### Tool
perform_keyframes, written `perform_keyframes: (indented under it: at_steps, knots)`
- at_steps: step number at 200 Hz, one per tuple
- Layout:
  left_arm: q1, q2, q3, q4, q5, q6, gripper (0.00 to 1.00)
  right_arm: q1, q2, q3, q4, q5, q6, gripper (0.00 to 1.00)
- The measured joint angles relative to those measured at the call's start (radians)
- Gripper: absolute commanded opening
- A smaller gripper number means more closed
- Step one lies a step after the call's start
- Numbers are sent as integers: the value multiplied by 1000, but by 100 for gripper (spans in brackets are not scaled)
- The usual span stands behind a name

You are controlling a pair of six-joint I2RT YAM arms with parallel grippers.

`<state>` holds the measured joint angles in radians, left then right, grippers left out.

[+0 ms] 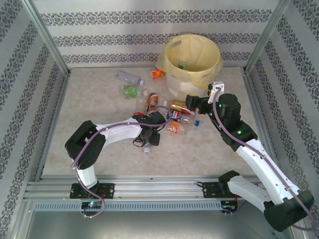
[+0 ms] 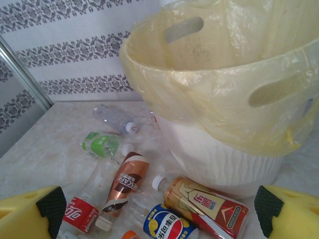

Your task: Put the plastic bottles in the bin

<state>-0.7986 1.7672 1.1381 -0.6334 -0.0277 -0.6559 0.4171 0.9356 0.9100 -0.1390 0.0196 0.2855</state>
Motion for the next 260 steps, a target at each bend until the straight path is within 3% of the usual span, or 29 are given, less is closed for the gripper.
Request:
perform_keyframes:
  at_steps: [56,102,171,210,260]
  knots:
    - [0,-201,-47,131,19,58,50,6,52,2,95,-48,61,98]
    - [4,-264,-19,245,92,161,50,6,140,39,121,-149,133,98]
    - [106,-368,-31,462,333,347,50,6,218,109,103,-361,344,98]
    - [167,-389,-34,560,499,410,50,6,256,154,97,-498,375,98]
    - [179,-392,-37,649,665,420,50,13,310,184,99,-639,397,96]
